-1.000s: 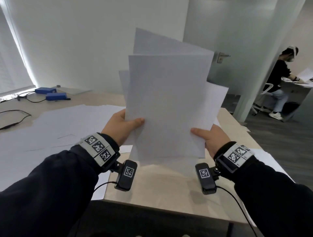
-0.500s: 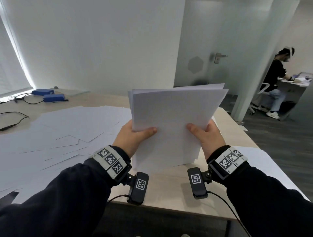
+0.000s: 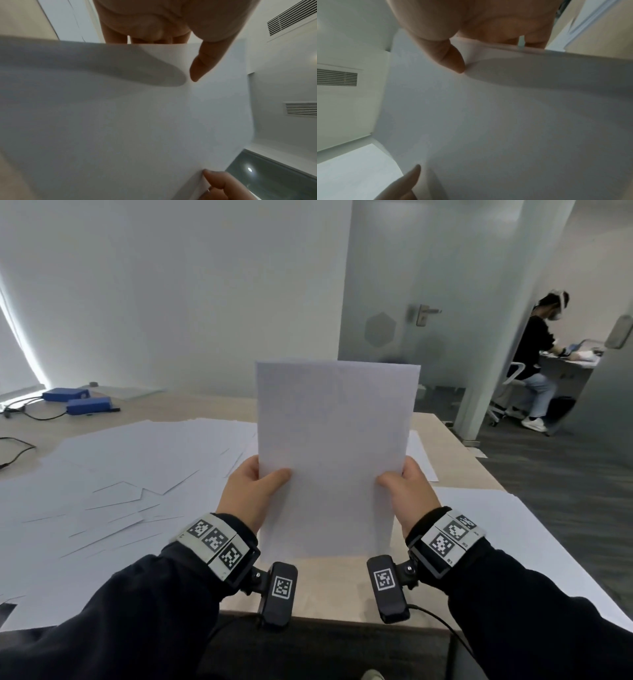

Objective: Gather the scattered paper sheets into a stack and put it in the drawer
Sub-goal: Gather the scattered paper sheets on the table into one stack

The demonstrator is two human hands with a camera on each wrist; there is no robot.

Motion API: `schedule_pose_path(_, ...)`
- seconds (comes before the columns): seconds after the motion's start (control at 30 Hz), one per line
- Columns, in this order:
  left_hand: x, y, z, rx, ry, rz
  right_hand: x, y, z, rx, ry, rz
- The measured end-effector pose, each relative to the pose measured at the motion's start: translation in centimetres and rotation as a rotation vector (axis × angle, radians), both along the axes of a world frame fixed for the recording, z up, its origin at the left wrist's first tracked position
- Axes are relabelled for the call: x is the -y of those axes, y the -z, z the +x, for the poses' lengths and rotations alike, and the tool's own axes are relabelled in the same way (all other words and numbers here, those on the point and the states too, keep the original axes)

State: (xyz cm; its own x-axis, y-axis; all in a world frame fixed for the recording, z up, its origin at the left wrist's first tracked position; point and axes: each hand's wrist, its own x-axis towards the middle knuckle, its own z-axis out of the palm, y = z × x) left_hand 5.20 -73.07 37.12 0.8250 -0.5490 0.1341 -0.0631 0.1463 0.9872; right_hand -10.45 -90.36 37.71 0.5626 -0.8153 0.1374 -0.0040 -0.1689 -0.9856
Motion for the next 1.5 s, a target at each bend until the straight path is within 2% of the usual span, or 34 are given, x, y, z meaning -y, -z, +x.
schedule_pose_path(0.1,0.3,0.3,-0.8,-0.003,0.007,0.027,-0.4,0.2,-0.6,-0.038,-0.001,-0.016)
schedule_pose_path(0.27,1.4,-0.3,-2.2,0.019,0.038,-0.011,-0.4,-0.4,-2.5,0.006,0.069,0.008)
schedule_pose_path(0.5,1.9,2.7,-4.5,0.053,0.069,0.235,-1.3,2.7,-6.2,-0.192,0.044,0.025)
schedule_pose_path(0.7,4.3,0.7,-7.4,0.073,0.158,0.22,0.6,0.7,-9.8,-0.133,0.164,-0.041)
schedule_pose_path(0.8,6.4,0.9,-9.7,0.139,0.267,0.263,2.1,0.3,-13.5,-0.129,0.252,-0.058)
schedule_pose_path(0.93,9.3,1.5,-14.2,0.257,0.428,0.354,4.6,0.9,-18.9,-0.212,0.378,-0.123)
schedule_pose_path(1.1,12.6,2.3,-18.0,0.321,0.509,0.406,7.8,2.1,-24.1,-0.356,0.484,-0.127)
schedule_pose_path(1.3,14.1,4.0,-19.6,0.488,0.589,0.632,10.7,4.2,-26.1,-0.519,0.52,-0.126)
schedule_pose_path(1.5,12.9,3.7,-18.9,0.51,0.538,0.621,10.1,4.6,-26.6,-0.511,0.559,-0.124)
